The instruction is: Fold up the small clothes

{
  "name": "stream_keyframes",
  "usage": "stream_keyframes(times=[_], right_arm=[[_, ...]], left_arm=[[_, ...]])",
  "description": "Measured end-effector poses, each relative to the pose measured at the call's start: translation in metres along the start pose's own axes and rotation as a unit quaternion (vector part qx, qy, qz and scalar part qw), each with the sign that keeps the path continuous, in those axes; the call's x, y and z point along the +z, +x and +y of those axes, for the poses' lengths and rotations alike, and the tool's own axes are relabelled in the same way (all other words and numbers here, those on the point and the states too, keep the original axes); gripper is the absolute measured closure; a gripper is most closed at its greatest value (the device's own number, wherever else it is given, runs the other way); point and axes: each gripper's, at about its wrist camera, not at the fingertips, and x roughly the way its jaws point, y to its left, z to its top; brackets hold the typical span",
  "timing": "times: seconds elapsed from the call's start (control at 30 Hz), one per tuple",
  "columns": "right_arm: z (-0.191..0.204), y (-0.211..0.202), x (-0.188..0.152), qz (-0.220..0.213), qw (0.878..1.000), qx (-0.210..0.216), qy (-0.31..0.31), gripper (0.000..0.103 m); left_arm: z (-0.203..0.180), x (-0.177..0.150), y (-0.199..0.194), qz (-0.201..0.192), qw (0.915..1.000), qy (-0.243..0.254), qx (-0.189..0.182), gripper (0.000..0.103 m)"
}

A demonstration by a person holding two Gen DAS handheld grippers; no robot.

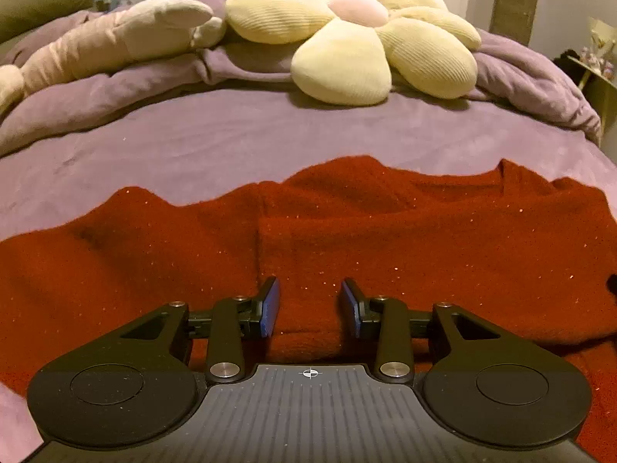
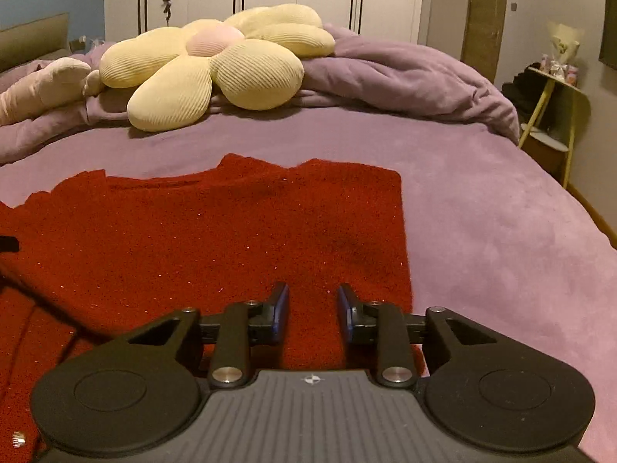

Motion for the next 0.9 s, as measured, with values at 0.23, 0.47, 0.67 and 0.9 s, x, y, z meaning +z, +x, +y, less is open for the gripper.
stream_keyframes(times=[0.23, 0.47, 0.67, 0.9], right_arm=[[0.002, 0.022, -0.002, -0.014, 0.998, -0.030, -0.047, 0.077], [-0.001, 0.003, 0.000, -0.009, 0.999, -0.010, -0.031, 0.070], [0.008, -0.016, -0.019, -0.008, 0.999, 0.005, -0.046, 0.070], [0.024, -0.017, -0.019, 0.002, 0.995, -0.020, -0.100, 0.068]], left_arm=[[0.013, -0.001, 0.011, 0.013, 0.9995, -0.027, -0.003, 0.057], [0.026, -0.003, -0.009, 0.006, 0.9969, -0.072, -0.032, 0.059], [0.024, -0.006, -0.012, 0.012, 0.9977, -0.058, -0.031, 0.056], [0.041, -0.013, -0.011, 0.023, 0.9953, -0.091, -0.023, 0.013]])
